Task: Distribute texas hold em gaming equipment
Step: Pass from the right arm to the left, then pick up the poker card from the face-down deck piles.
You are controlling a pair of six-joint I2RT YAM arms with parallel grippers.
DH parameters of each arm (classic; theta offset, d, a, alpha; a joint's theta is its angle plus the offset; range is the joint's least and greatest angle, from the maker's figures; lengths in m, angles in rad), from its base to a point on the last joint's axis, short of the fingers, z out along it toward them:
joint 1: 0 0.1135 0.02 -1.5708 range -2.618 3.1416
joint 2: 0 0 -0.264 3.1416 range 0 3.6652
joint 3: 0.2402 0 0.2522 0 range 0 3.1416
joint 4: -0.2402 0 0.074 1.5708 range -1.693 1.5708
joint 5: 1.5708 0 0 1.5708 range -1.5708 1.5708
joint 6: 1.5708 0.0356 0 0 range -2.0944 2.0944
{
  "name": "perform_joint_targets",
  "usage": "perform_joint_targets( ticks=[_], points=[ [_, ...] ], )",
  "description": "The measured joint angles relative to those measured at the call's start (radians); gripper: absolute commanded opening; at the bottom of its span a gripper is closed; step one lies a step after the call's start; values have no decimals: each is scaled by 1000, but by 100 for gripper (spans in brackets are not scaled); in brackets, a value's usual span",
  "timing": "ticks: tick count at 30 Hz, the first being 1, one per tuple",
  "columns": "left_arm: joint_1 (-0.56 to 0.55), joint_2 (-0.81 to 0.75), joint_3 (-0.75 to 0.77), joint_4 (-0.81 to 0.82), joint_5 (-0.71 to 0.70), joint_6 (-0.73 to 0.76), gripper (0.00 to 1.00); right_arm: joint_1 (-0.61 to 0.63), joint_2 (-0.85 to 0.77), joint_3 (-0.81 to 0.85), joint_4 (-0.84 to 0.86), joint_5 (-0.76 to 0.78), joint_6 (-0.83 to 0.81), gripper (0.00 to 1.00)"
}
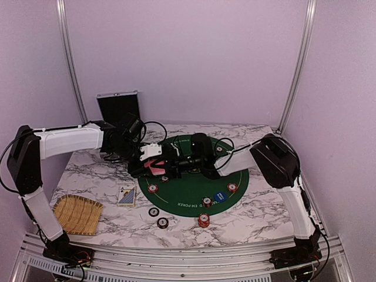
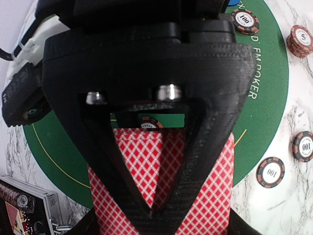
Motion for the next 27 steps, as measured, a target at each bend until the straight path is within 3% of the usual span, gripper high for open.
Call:
perform_joint_targets(
  ticks=[7, 19, 27],
  points=[
    [5, -10, 0, 0, 3, -8, 26, 0, 0, 4, -35, 2, -27, 56],
    [12, -18, -12, -2, -20, -11, 24, 0, -1, 97, -277, 29, -212, 65],
    [12, -22, -24, -3, -29, -15, 22, 0, -10, 100, -332, 37, -260, 67]
  ],
)
